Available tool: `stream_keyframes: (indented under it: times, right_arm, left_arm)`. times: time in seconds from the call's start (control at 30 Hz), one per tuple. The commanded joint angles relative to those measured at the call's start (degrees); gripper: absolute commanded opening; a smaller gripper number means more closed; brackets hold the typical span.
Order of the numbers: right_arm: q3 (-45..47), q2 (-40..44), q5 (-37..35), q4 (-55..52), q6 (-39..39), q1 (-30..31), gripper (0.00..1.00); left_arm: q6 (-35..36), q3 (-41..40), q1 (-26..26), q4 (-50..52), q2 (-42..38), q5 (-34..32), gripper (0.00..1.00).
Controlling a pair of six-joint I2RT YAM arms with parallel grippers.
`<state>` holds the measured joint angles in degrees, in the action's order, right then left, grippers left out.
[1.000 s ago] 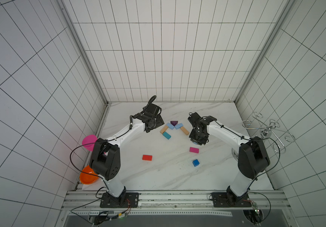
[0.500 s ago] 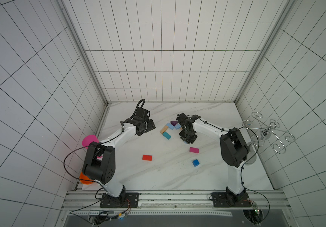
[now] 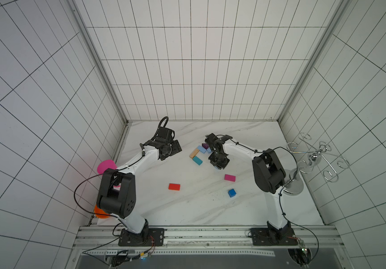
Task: Assemble a heart with building blocks
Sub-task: Assemble the building block at the center of the board.
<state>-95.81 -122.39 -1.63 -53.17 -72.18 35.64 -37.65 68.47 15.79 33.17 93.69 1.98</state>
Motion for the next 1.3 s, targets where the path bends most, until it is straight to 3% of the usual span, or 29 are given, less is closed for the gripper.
stream_keyframes:
  times: [0.0,1.27]
  right_arm:
    - [-3.52,-1.77,-1.05,-2.04,0.02,0.54,0.0]
    - [-8.4,-7.42,-2.38,-4.21,-1.03,-0.2,0.0]
  left_arm:
    - [0.7,-0.64,-0.5,-1.35,-1.04,-0.34,0.85]
    - [0.78,-0.48,-1.73,-2.82,0.79,1.57,0.85]
